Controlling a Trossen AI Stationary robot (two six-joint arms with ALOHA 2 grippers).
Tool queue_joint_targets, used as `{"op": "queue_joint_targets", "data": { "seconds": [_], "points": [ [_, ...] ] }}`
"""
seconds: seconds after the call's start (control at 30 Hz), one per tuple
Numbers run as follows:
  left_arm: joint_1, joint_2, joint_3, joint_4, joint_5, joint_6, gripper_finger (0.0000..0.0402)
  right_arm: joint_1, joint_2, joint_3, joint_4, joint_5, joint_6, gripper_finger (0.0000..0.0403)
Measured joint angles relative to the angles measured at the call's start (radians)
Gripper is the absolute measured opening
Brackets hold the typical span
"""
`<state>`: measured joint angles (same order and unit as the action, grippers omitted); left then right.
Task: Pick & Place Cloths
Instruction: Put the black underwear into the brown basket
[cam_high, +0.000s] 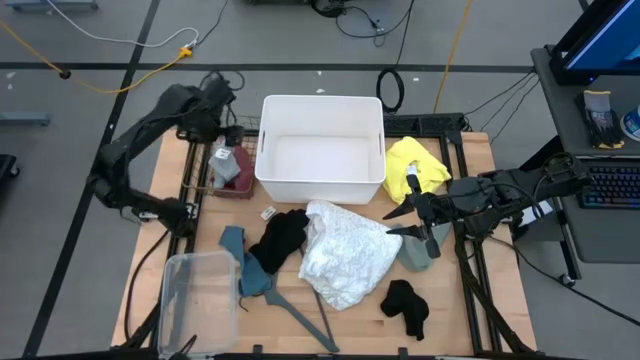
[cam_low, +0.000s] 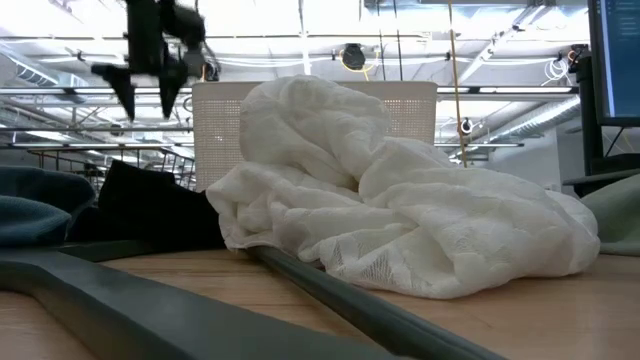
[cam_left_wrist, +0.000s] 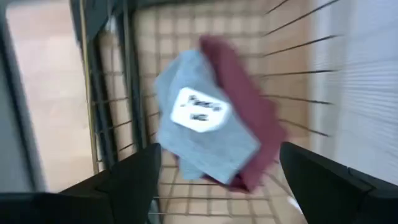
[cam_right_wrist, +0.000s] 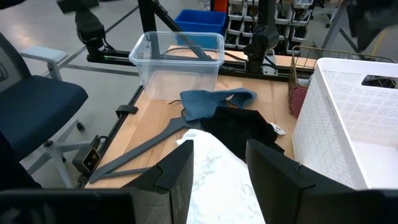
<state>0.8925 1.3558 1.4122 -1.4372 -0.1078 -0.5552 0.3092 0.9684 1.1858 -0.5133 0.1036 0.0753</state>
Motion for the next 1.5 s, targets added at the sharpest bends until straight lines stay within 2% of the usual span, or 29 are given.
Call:
{"op": "queue_joint_targets", "data": {
  "seconds": [0.23,0.5,0.8,1.03,1.13,1.27,1.5],
  "points": [
    [-0.102,-0.153,0.053,0.11,0.028,0.049,0.0331,0.0,0.0,0.0,0.0,-0.003,0.002,0.0141],
    [-0.24,-0.268,0.053,0.247,0.074,0.073,0.0342,0.0,0.0,0.0,0.006,-0.01,0.12,0.0141],
    [-0.427,-0.29,0.052,0.344,0.073,0.182,0.034,0.012,0.016,0.0,0.006,-0.214,0.184,0.0141],
    [-0.566,-0.29,0.052,0.521,0.019,0.292,0.0323,0.101,0.063,0.0,-0.012,-0.204,0.178,0.0141],
    [-0.608,-0.29,0.052,0.558,0.002,0.319,0.0315,0.147,0.093,0.0,-0.026,-0.157,0.173,0.0141],
    [-0.664,-0.29,0.052,0.575,0.001,0.335,0.0306,0.192,0.128,0.0,-0.055,-0.102,0.173,0.0141],
    [-0.781,-0.289,-0.022,0.649,0.002,0.311,0.0304,0.212,0.171,0.0,-0.068,-0.097,0.17,0.0141]
  ]
}}
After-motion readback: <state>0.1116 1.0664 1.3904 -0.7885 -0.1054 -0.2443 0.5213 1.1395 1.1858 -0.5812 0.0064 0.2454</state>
